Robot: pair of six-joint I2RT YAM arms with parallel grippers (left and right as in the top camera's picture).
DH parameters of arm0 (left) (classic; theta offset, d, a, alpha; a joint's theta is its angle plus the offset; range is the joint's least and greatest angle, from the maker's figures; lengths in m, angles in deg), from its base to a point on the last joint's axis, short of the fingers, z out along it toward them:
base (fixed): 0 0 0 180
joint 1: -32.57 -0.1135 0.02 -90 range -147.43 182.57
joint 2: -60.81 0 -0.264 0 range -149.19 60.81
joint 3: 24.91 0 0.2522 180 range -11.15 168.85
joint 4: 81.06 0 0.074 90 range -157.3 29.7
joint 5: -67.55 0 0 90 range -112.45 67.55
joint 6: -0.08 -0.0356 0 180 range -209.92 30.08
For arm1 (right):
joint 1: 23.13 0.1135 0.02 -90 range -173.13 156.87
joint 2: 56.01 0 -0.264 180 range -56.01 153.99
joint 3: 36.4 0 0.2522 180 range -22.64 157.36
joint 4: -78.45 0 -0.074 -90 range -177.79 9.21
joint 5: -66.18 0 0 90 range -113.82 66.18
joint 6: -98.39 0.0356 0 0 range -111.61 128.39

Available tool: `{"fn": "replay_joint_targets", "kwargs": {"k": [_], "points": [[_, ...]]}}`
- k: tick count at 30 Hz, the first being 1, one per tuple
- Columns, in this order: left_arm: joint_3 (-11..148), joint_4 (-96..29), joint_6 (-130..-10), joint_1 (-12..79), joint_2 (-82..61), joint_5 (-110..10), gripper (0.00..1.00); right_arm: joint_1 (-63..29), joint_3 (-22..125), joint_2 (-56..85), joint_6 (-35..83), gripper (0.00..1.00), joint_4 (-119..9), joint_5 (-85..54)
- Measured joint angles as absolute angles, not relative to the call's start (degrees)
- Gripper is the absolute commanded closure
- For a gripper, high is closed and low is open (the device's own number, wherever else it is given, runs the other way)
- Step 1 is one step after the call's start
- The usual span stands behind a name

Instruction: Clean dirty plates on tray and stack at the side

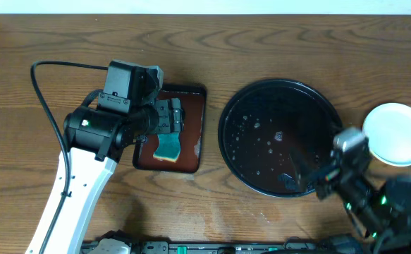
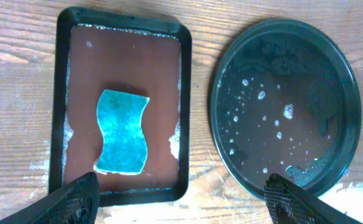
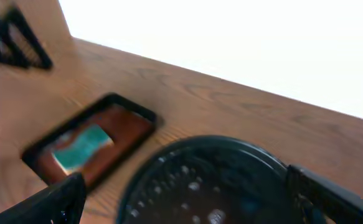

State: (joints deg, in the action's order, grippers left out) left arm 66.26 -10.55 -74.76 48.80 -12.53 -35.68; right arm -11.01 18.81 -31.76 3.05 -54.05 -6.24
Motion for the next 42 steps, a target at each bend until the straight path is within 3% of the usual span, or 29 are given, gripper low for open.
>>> {"fn": "replay_joint_targets", "kwargs": {"k": [11, 21, 42], "points": [[66.26, -10.55, -74.76, 48.8, -12.53, -35.66, 0.15, -11.01, -6.08, -53.12, -1.56, 0.01, -65.44, -8.67], [66.26, -10.55, -74.76, 48.8, -12.53, -35.66, 0.15, -11.01, -20.97, -55.39, -2.24, 0.01, -85.51, -9.06], [66.26, -10.53, -74.76, 48.8, -12.53, -35.66, 0.15, -11.01, -22.19, -55.33, -2.24, 0.01, -85.03, -9.28]]}}
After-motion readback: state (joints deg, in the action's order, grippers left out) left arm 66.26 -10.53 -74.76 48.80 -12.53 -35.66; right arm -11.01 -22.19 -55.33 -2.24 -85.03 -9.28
